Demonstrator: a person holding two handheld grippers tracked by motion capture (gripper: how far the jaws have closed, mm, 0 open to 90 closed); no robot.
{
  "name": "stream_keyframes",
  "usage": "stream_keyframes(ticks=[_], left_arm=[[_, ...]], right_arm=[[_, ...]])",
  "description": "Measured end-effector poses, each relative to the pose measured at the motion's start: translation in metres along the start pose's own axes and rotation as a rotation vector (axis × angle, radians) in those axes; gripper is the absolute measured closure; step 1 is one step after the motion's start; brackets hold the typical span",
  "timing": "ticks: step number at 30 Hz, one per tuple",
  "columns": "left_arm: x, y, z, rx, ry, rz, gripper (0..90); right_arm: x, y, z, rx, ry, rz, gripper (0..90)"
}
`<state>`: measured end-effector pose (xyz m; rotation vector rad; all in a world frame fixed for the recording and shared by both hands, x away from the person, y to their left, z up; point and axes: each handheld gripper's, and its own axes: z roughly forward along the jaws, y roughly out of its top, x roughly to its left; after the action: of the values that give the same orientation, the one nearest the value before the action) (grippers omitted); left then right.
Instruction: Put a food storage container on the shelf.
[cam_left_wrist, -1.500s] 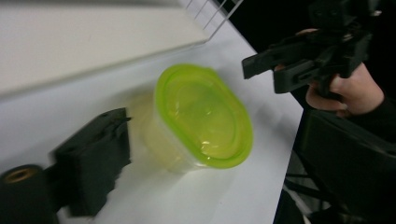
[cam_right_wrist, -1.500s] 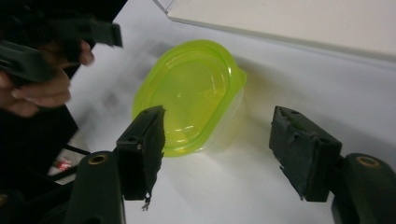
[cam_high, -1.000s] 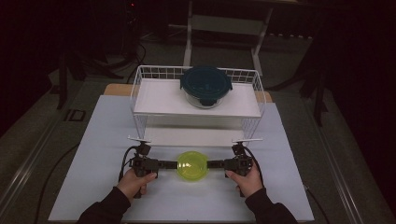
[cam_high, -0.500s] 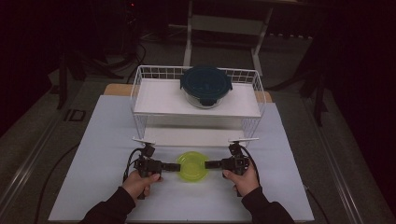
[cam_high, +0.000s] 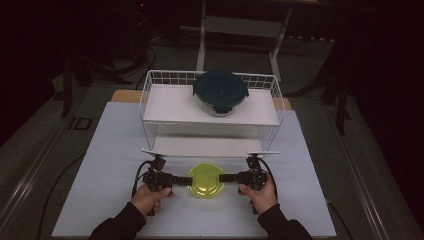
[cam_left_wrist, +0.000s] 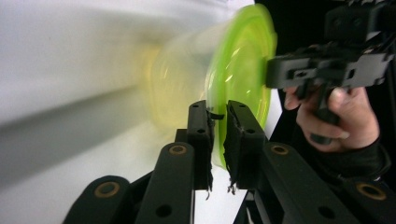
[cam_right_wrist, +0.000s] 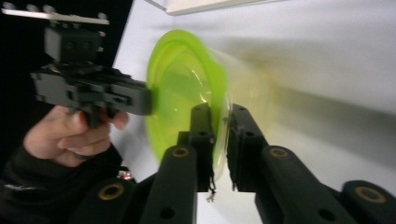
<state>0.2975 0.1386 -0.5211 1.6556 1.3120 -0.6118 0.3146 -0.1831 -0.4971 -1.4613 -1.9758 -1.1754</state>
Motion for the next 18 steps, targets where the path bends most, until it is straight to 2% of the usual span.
stream_keyframes(ticks=[1,3,13,18], left_arm=[[-0.001,-0.001,0.0,0.003,0.002,0.006,80.8],[-0.001,-0.002,0.0,0.004,-0.011,0.005,80.9],[-0.019,0.004,-0.007,-0.017,-0.035,0.043,81.4],[-0.034,0.009,-0.013,-0.033,-0.033,0.082,81.6]], right_arm=[[0.004,-0.001,0.0,-0.001,-0.021,-0.023,82.3],[0.007,-0.002,-0.002,0.0,-0.035,-0.046,82.3],[0.015,0.002,-0.016,-0.025,-0.02,-0.092,82.3],[0.024,0.005,-0.027,-0.037,-0.019,-0.1,82.2]])
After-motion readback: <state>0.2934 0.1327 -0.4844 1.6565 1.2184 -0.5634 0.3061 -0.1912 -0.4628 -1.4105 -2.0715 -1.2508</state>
